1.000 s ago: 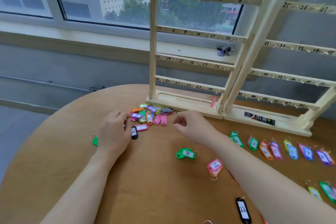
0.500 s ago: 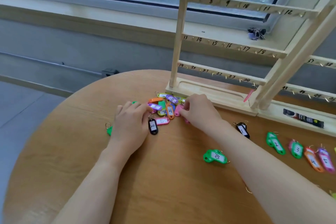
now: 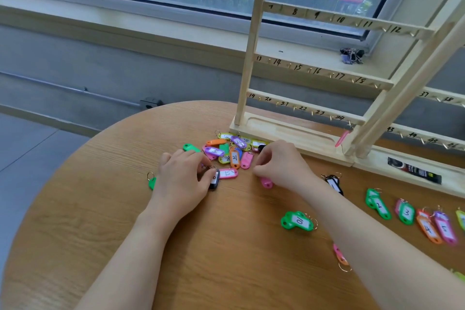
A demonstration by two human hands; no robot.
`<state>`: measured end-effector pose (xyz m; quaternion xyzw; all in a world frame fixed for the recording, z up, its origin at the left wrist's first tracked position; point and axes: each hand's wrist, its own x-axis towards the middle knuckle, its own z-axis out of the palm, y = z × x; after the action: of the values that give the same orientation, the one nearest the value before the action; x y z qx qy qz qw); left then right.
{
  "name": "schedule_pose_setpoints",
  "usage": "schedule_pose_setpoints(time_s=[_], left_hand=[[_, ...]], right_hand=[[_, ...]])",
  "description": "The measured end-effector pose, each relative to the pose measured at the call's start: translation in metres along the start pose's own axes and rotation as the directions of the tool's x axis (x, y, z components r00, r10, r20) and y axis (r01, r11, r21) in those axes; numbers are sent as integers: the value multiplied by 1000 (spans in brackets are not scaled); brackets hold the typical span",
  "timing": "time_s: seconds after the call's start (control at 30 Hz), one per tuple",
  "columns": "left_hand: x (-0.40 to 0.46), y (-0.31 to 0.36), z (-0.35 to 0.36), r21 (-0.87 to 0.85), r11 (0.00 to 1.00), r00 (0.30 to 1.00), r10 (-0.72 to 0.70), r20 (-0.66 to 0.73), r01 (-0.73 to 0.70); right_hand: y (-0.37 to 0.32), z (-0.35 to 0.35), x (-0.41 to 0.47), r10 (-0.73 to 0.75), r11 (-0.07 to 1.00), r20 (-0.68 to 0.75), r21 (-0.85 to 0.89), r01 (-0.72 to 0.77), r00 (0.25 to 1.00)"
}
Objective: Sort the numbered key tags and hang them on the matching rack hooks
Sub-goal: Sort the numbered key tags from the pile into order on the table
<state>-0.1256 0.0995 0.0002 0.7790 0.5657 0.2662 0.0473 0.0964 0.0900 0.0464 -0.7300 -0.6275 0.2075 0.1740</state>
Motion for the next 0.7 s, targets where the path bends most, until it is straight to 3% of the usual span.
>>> schedule_pose_setpoints(time_s=[0.23, 0.4, 0.5, 0.7], left_hand=[[2, 3, -2, -140, 987, 996, -77, 33, 81], [-1, 5, -4, -153, 986, 998, -67, -1, 66], [-3, 5, -7, -83, 996, 999, -34, -30, 32], [-5, 4, -9, 35, 999, 996, -36, 83, 33]], right_hand=[[11, -9, -9, 9, 971, -61, 240, 6, 998], [19, -9, -16, 14, 940, -16, 340, -7, 1000], [20, -10, -18, -10, 939, -16, 344, 15, 1000], [22, -7, -19, -77, 980, 2, 183, 75, 997]])
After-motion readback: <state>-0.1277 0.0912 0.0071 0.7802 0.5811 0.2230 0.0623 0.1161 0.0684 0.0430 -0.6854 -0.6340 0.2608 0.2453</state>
